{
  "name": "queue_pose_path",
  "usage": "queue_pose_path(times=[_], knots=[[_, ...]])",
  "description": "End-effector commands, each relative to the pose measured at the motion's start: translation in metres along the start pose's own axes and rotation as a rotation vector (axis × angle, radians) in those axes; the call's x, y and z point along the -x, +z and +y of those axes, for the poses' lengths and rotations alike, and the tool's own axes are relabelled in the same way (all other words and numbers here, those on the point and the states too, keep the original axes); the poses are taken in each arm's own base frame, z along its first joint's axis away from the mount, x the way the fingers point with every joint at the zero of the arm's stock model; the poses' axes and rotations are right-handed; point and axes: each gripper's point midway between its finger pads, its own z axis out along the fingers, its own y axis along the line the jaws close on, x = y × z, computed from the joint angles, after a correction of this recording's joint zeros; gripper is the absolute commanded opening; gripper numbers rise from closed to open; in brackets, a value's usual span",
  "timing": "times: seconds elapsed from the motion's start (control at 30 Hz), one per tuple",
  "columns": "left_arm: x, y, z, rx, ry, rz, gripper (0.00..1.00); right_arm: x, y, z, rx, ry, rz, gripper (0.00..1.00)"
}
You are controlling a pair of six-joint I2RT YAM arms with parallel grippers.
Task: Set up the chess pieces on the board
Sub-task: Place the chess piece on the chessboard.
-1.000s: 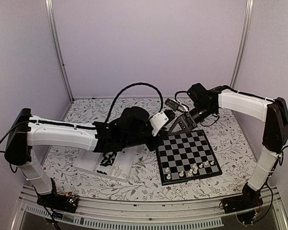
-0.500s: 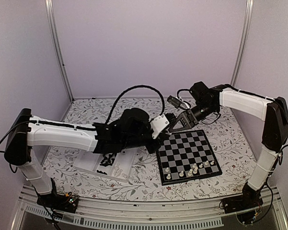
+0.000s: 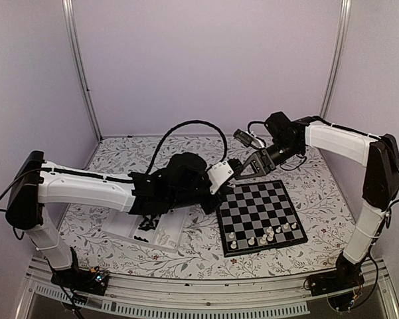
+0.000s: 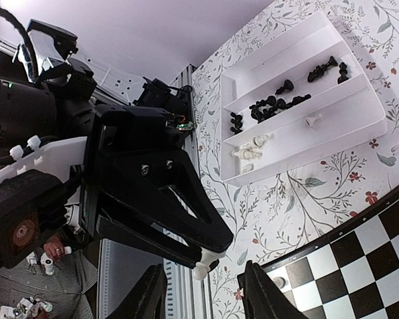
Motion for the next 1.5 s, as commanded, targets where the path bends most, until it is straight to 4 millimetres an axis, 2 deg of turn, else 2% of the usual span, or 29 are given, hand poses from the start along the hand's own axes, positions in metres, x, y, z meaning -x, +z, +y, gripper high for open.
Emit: queue_pose_path(times=[0.0, 0.33, 0.8, 1.17, 1.3, 1.47], knots=[[0.014, -0.004, 0.002, 0.027, 0.002, -0.043, 0.0, -0.005, 0.01, 0.002, 0.034, 0.004, 0.02, 0.41], [0.018, -0.002, 0.004, 0.038, 0.0, -0.051, 0.0, -0.007, 0.014, -0.002, 0.039, 0.012, 0.03, 0.31], [0.015, 0.005, 0.004, 0.049, 0.001, -0.041, 0.0, -0.011, 0.021, -0.005, 0.015, -0.001, 0.056, 0.24], [0.012, 0.009, 0.01, 0.089, -0.01, -0.024, 0.0, -0.013, 0.028, -0.016, -0.041, -0.007, 0.084, 0.2], [0.013, 0.01, 0.012, 0.102, -0.013, -0.024, 0.0, -0.013, 0.029, -0.018, -0.055, -0.012, 0.086, 0.14], [0.011, 0.013, 0.014, 0.115, -0.017, -0.016, 0.02, -0.011, 0.028, -0.023, -0.079, -0.023, 0.086, 0.02]])
